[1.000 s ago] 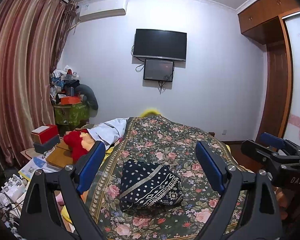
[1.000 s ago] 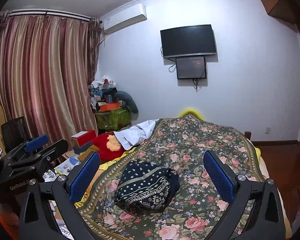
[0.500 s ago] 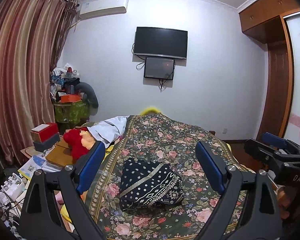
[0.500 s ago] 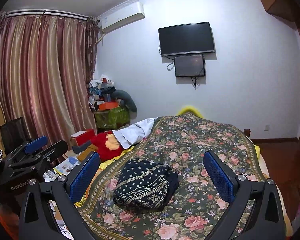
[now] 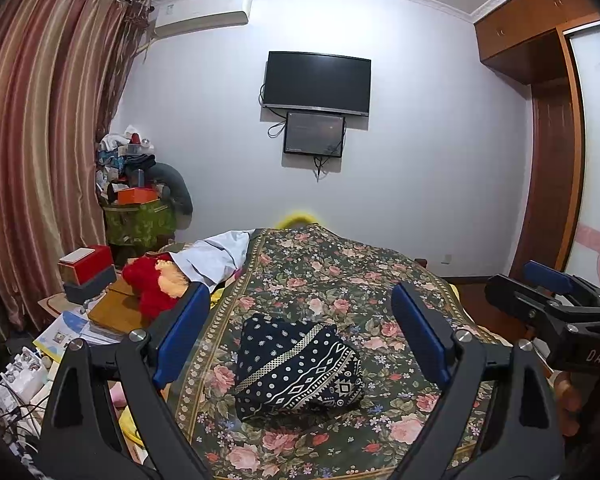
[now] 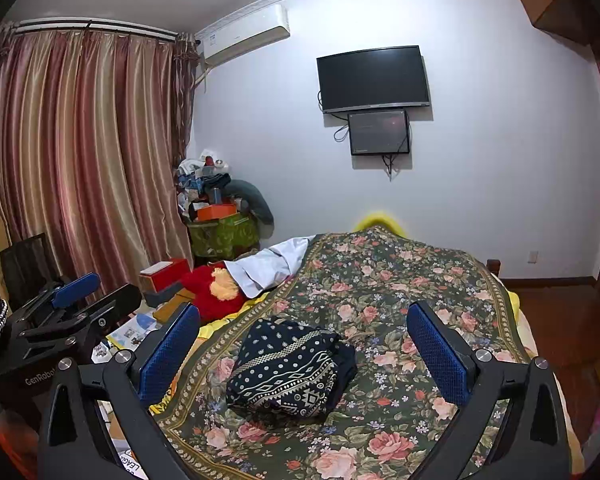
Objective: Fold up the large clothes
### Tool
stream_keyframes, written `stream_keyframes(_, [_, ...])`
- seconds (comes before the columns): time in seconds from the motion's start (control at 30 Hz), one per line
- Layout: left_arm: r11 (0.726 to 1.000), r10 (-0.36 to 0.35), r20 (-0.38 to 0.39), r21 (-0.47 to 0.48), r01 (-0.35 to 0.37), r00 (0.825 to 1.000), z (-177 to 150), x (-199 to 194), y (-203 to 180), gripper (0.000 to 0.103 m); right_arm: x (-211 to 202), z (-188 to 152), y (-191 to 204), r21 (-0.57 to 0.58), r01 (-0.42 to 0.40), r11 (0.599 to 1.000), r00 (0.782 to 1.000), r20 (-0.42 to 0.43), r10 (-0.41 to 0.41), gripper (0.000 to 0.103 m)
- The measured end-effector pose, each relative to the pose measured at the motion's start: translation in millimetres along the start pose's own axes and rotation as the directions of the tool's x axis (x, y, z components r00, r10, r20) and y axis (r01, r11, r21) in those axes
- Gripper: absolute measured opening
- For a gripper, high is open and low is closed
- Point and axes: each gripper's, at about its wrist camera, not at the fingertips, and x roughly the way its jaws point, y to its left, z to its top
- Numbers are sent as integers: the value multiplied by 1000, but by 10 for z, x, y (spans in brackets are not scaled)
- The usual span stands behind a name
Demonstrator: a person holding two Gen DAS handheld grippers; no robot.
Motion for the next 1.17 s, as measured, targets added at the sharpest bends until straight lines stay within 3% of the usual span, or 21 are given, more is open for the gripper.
stream_keyframes(1.17, [998,-61,-3,28,61,998,47,-23,-36,93,-28,65,-58,-11,0,1000,1000,10,1,103])
